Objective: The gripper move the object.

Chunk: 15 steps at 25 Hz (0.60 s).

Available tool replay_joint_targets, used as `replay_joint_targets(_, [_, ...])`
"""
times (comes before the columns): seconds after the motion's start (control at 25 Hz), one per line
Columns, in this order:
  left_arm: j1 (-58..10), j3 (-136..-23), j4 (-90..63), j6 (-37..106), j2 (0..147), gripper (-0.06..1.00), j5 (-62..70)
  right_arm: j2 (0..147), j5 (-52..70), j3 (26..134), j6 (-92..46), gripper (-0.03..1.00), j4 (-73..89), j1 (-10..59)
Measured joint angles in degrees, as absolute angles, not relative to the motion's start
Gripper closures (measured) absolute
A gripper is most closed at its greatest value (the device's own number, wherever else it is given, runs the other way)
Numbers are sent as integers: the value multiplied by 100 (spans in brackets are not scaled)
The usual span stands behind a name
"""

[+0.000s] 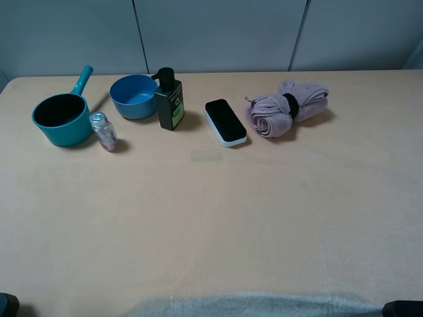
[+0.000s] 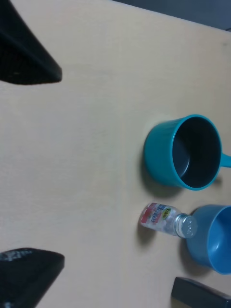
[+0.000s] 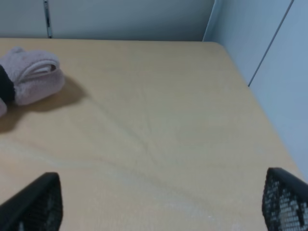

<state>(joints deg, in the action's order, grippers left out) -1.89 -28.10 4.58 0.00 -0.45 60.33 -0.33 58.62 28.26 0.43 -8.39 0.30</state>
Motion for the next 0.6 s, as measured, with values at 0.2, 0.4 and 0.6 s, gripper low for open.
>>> replay_joint_targets(0.2, [-189,-2810,458,0,-45,18,6033,-33,5862,2826,43,34,-839,30])
replay_joint_targets(0.4, [-189,-2810,458,0,-45,18,6033,-33,5862,2826,43,34,-839,30])
replay_joint_targets(0.6, [-189,-2810,458,0,-45,18,6033,-33,5862,2826,43,34,-839,30])
